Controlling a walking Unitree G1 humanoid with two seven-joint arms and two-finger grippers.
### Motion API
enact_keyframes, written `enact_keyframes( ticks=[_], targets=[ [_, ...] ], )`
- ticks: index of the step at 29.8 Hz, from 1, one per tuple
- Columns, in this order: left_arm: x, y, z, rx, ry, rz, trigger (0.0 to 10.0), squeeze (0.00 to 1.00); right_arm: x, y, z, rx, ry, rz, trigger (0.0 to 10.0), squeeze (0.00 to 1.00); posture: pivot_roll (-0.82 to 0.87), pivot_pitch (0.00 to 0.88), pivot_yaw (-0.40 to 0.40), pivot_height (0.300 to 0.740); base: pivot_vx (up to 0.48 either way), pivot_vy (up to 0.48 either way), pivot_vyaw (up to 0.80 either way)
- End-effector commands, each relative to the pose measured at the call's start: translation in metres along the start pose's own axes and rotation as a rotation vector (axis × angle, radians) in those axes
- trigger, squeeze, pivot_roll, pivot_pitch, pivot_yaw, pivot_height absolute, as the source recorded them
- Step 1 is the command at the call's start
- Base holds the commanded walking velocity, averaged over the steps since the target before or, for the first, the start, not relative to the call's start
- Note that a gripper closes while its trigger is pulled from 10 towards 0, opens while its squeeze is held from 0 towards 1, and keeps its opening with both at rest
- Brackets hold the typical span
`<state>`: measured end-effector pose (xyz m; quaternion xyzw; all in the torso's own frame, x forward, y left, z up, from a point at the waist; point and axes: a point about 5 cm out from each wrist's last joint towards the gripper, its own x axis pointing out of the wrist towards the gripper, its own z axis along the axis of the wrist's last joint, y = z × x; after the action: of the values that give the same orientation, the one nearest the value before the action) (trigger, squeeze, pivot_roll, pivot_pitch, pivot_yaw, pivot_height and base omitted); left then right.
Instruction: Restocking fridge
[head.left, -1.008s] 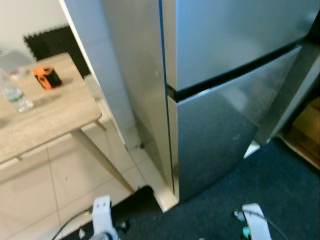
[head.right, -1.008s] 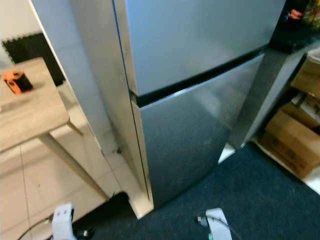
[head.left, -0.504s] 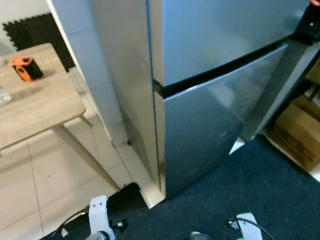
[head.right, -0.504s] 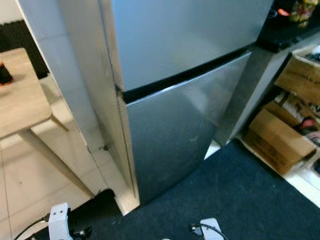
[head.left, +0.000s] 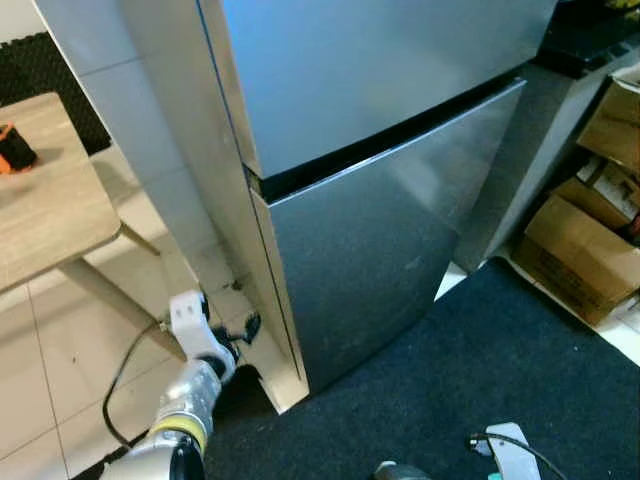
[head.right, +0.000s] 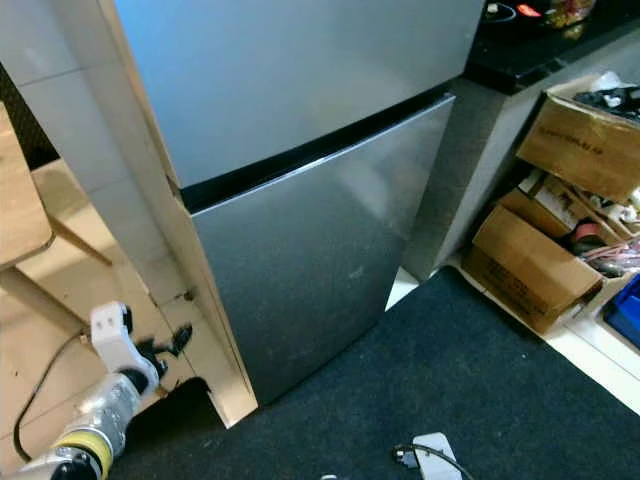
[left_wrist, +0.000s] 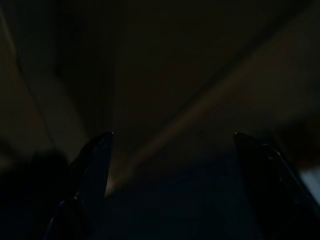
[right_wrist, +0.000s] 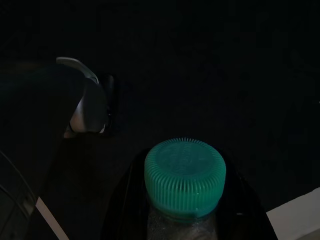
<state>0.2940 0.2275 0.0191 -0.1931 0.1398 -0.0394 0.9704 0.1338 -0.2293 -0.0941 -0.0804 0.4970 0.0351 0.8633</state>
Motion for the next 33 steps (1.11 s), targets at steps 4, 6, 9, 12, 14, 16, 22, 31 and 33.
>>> enact_keyframes(
  ticks=[4,6,9,12,14,16,22,31,33],
  targets=[
    [0.009,-0.011,0.056,0.0,-0.201,-0.283,10.0,1.0,-0.001,0.005,-0.006,-0.004,0.019,0.015,10.0,0.0,-0.08,0.101,0.008,0.74,0.0,0.0,0.0],
    [0.01,-0.017,0.063,0.014,-0.22,-0.356,10.0,1.0,-0.001,0.005,-0.007,-0.005,0.02,0.015,10.0,0.0,-0.07,0.104,0.007,0.74,0.0,0.0,0.0],
    [0.009,-0.033,0.079,0.03,-0.238,-0.58,10.0,1.0,-0.001,0.005,-0.009,-0.006,0.024,0.015,10.0,0.0,-0.07,0.105,0.005,0.74,0.0,0.0,0.0],
    [0.006,-0.042,0.084,0.048,-0.217,-0.724,10.0,1.0,-0.002,0.005,-0.009,-0.007,0.026,0.014,10.0,0.0,-0.07,0.106,0.005,0.74,0.0,0.0,0.0],
    [0.003,-0.051,0.086,0.092,-0.188,-0.824,10.0,1.0,-0.001,0.005,-0.009,-0.007,0.026,0.014,10.0,0.0,-0.07,0.106,0.005,0.74,0.0,0.0,0.0],
    [0.003,-0.055,0.087,0.118,-0.178,-0.858,10.0,1.0,-0.001,0.005,-0.009,-0.007,0.025,0.014,10.0,0.0,-0.07,0.106,0.005,0.74,0.0,0.0,0.0],
    [0.002,-0.078,0.099,0.159,-0.174,-1.017,10.0,0.0,-0.001,0.005,-0.008,-0.002,0.02,0.012,10.0,0.0,-0.08,0.109,0.008,0.74,0.0,0.0,0.0],
    [0.019,-0.102,0.119,0.228,-0.269,-0.946,10.0,0.0,-0.002,0.004,-0.01,0.0,0.023,0.009,10.0,0.0,-0.08,0.113,0.009,0.74,0.0,0.0,0.0],
    [0.022,-0.106,0.119,0.246,-0.277,-0.932,10.0,0.0,-0.002,0.003,-0.01,0.0,0.023,0.007,10.0,0.0,-0.09,0.11,0.009,0.74,0.0,0.0,0.0]
  ],
)
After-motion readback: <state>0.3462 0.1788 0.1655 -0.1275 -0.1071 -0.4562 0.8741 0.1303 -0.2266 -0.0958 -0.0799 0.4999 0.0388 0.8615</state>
